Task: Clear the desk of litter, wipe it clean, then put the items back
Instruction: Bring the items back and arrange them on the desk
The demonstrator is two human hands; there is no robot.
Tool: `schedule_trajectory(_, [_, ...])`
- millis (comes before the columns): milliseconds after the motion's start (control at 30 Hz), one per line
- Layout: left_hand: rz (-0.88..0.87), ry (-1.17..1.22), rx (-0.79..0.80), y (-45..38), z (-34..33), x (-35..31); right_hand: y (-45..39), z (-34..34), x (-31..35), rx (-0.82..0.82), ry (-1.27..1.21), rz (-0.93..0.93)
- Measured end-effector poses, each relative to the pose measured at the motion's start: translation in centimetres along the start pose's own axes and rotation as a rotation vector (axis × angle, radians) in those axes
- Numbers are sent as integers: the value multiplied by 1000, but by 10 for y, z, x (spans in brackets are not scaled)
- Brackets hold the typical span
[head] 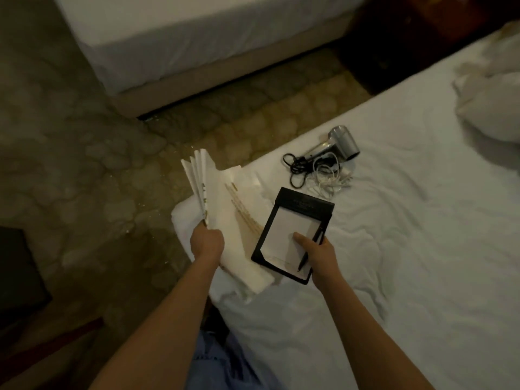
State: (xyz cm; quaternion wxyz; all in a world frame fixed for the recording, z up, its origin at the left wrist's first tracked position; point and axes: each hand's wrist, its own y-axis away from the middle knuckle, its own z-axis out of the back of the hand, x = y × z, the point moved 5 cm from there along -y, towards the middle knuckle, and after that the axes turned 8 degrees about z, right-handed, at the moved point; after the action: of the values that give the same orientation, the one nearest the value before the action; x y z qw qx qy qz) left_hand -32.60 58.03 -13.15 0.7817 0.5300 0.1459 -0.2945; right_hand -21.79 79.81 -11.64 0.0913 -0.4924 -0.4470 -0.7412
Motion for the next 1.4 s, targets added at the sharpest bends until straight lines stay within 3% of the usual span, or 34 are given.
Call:
schedule_trajectory(267, [53, 318, -313, 95, 167, 23, 89, -84, 58, 457, 37, 112])
schedule_trajectory(500, [-36, 653, -613, 216, 313, 113, 222, -181, 50, 910, 190, 149])
schedule_trajectory(667, [-56, 868, -813, 305, 389, 204, 341, -228, 3, 1199, 312, 108])
schedule_trajectory(933, [-8, 1123, -1171, 443, 453, 376, 541, -250, -96, 1562, 500, 146])
schedule_trajectory(1133, [-15, 1381, -1361, 534, 490, 504, 664, -237, -170, 1749, 610, 199])
schedule_trajectory(1400, [-68, 1657, -1489, 603, 525, 638, 764, -215, -261, 1860, 748, 238])
